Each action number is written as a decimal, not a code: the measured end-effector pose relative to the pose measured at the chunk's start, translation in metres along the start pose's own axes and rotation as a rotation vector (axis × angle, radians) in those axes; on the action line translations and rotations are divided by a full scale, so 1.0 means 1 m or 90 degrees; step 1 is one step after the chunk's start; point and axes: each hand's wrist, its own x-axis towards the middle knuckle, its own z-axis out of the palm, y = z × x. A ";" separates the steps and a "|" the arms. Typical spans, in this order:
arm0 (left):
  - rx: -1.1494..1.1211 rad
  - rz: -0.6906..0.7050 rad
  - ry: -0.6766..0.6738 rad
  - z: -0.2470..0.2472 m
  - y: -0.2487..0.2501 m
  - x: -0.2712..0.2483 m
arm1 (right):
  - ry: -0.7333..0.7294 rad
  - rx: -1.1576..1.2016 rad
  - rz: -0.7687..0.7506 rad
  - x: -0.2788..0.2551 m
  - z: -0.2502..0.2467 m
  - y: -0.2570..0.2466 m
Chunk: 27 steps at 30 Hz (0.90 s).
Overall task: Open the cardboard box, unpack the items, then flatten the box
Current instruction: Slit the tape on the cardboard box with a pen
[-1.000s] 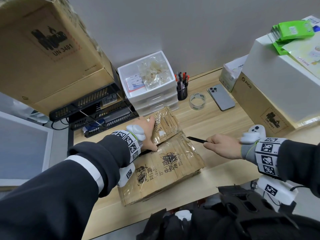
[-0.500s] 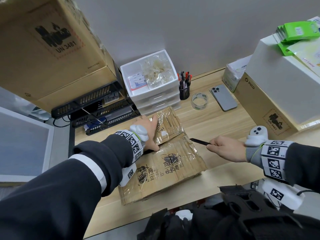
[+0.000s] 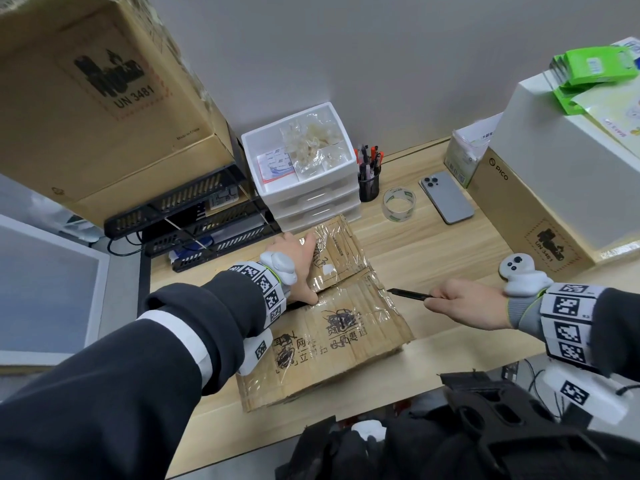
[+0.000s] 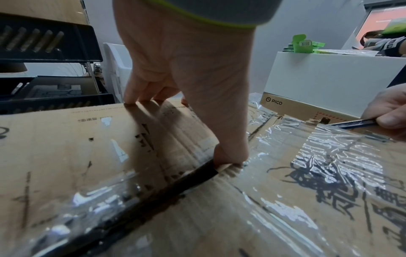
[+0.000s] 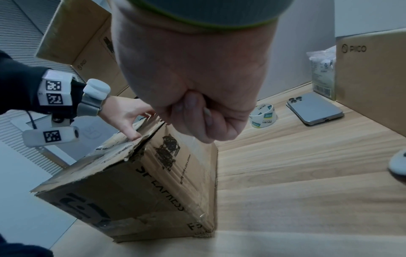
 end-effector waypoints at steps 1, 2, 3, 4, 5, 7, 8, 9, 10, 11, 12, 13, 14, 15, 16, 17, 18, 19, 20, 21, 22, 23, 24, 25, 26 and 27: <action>0.000 0.001 0.003 0.001 0.000 0.000 | -0.004 0.011 0.002 0.000 -0.002 0.003; -0.001 0.002 0.005 0.002 0.000 -0.001 | -0.005 0.022 0.004 0.000 -0.003 0.005; -0.001 0.004 0.007 0.003 0.000 -0.001 | -0.002 0.034 0.008 0.001 -0.004 0.007; -0.002 0.007 0.007 0.004 0.000 -0.002 | 0.003 0.042 0.011 0.001 -0.004 0.008; -0.002 0.009 0.006 0.003 -0.001 -0.002 | 0.012 0.052 0.014 0.001 -0.005 0.009; 0.001 0.013 0.004 0.002 -0.001 -0.003 | 0.042 0.074 0.024 0.001 -0.005 0.008; 0.001 0.016 0.005 0.002 -0.001 -0.003 | 0.060 0.085 0.032 0.001 -0.005 0.007; -0.001 0.019 0.008 0.002 -0.001 -0.004 | 0.075 0.101 0.040 0.002 -0.006 0.007; -0.006 0.021 0.011 0.002 -0.002 -0.004 | 0.085 0.123 0.047 0.005 -0.006 0.008; -0.010 0.024 0.013 0.002 -0.003 -0.005 | 0.089 0.151 0.057 0.010 -0.006 0.010; -0.012 0.028 0.015 0.001 -0.004 -0.005 | 0.093 0.175 0.068 0.015 -0.005 0.011; -0.012 0.033 0.016 0.001 -0.005 -0.005 | 0.096 0.196 0.078 0.021 -0.003 0.013; -0.011 0.037 0.016 0.001 -0.006 -0.006 | 0.098 0.214 0.086 0.027 -0.001 0.013; -0.010 0.040 0.018 0.000 -0.007 -0.006 | 0.102 0.230 0.094 0.033 0.000 0.012; -0.010 0.040 0.020 0.000 -0.007 -0.007 | 0.107 0.244 0.099 0.039 0.002 0.010; -0.014 0.039 0.023 0.000 -0.007 -0.008 | 0.112 0.254 0.099 0.045 0.003 0.008; -0.017 0.037 0.025 0.000 -0.006 -0.008 | 0.114 0.258 0.098 0.051 0.004 0.006; -0.018 0.036 0.027 0.001 -0.006 -0.009 | 0.116 0.261 0.097 0.056 0.005 0.004; -0.018 0.036 0.029 0.001 -0.005 -0.009 | 0.116 0.264 0.094 0.062 0.006 0.003; -0.016 0.036 0.033 0.002 -0.005 -0.009 | 0.117 0.269 0.091 0.068 0.007 0.002; -0.015 0.036 0.038 0.003 -0.005 -0.008 | 0.122 0.275 0.089 0.075 0.008 0.001; -0.016 0.037 0.044 0.004 -0.005 -0.008 | 0.133 0.278 0.092 0.082 0.008 0.000; -0.018 0.037 0.048 0.005 -0.005 -0.008 | 0.142 0.281 0.096 0.088 0.007 -0.001; -0.020 0.036 0.053 0.006 -0.006 -0.007 | 0.147 0.286 0.102 0.095 0.006 -0.002; -0.023 0.036 0.057 0.007 -0.006 -0.007 | 0.149 0.292 0.108 0.101 0.006 -0.002; -0.027 0.039 0.060 0.008 -0.006 -0.007 | 0.153 0.293 0.117 0.108 0.005 -0.001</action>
